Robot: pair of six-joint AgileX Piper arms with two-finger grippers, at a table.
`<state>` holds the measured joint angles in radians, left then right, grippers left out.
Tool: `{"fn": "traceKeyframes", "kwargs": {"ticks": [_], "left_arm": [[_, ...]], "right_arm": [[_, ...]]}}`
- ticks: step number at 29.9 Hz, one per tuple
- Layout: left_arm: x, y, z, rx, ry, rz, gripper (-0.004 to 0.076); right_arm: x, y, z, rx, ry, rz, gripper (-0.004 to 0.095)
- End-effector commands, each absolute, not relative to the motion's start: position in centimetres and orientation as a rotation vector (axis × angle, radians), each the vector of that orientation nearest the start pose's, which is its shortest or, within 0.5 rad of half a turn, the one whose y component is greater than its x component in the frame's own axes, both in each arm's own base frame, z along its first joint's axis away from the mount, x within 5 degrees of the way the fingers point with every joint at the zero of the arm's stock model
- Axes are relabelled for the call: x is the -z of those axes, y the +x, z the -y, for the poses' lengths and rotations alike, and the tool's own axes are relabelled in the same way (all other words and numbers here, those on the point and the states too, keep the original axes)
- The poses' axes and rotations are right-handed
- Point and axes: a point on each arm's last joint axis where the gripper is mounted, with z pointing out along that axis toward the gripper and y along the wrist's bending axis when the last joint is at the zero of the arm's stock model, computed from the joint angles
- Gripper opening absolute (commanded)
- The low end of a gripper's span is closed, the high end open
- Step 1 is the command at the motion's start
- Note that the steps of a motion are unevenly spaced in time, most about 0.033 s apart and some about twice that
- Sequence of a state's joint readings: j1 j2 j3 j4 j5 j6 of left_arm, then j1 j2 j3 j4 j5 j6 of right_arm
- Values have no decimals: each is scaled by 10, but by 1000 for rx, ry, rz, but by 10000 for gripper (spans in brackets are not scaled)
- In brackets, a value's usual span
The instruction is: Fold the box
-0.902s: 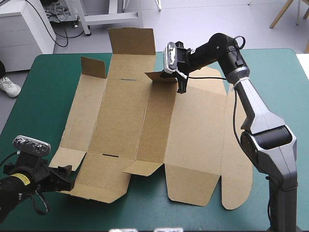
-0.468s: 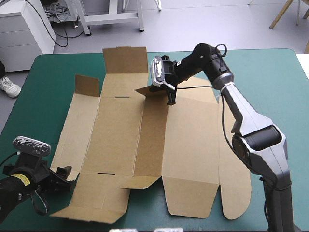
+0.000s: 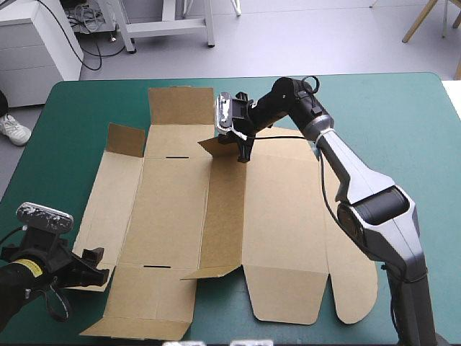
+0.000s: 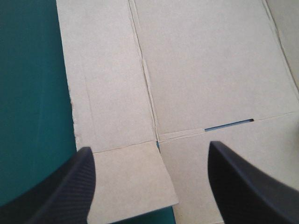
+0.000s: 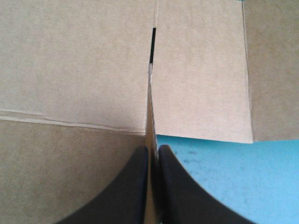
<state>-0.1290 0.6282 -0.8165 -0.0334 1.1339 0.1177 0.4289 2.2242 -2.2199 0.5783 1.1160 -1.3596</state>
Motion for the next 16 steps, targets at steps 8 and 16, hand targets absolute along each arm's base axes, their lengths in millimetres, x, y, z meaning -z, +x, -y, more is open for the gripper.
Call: {"fn": "traceKeyframes", "kwargs": {"ticks": [8,16], "left_arm": [[-352,92,15,57,285,-2345,485],[-350,89,15,74,259,-2382,486]], "right_arm": [[-349,423,-238,-306,-1631,-1608,524],[-384,414,-225,-306,-1422,-1818,522]]}}
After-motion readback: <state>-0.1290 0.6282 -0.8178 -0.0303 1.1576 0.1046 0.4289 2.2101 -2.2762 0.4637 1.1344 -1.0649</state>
